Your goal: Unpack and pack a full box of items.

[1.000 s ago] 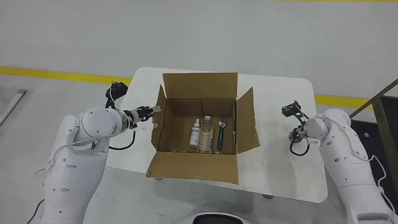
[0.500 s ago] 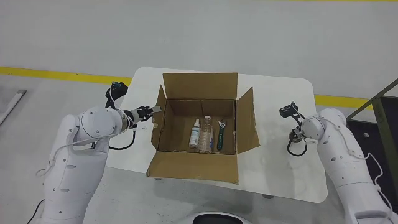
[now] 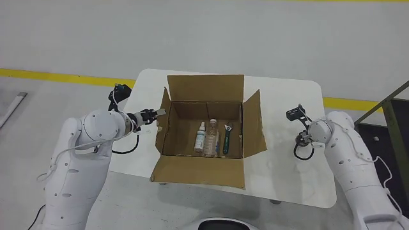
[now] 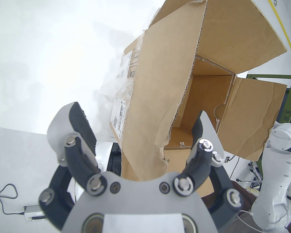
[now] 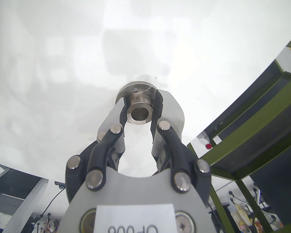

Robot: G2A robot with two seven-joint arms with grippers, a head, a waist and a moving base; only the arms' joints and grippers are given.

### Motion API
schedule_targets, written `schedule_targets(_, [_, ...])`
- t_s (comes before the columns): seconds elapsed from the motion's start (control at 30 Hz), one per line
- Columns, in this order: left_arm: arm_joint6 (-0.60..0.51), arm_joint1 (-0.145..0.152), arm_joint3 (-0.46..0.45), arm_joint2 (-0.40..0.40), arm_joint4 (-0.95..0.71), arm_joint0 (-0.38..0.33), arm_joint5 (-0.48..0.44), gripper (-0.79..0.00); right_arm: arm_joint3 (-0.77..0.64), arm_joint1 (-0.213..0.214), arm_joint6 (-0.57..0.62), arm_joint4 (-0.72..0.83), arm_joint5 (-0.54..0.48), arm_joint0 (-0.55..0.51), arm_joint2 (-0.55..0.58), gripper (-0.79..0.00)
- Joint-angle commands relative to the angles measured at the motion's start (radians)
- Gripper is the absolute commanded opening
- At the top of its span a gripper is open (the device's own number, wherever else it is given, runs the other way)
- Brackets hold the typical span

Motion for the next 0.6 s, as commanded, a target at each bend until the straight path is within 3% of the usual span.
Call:
schedule_targets(0.0, [0.0, 0.0, 0.0, 0.0, 0.0, 0.0, 0.0, 0.0, -0.011, 0.002, -0.005, 0.01, -0.004, 0.0, 0.008, -0.785])
schedule_targets(0.2, [0.0, 0.0, 0.0, 0.0, 0.0, 0.0, 0.0, 0.0, -0.155, 0.028, -0.008, 0.114, -0.072, -0.031, 0.114, -0.785])
schedule_targets(0.43, [0.0, 0.0, 0.0, 0.0, 0.0, 0.0, 0.0, 0.0, -0.591, 0.072, 0.027, 0.359, -0.176, -0.208, 0.354, -0.785])
schedule_targets(0.57, [0.0, 0.0, 0.0, 0.0, 0.0, 0.0, 0.0, 0.0, -0.771, 0.082, 0.058, 0.537, -0.231, -0.281, 0.411, -0.785])
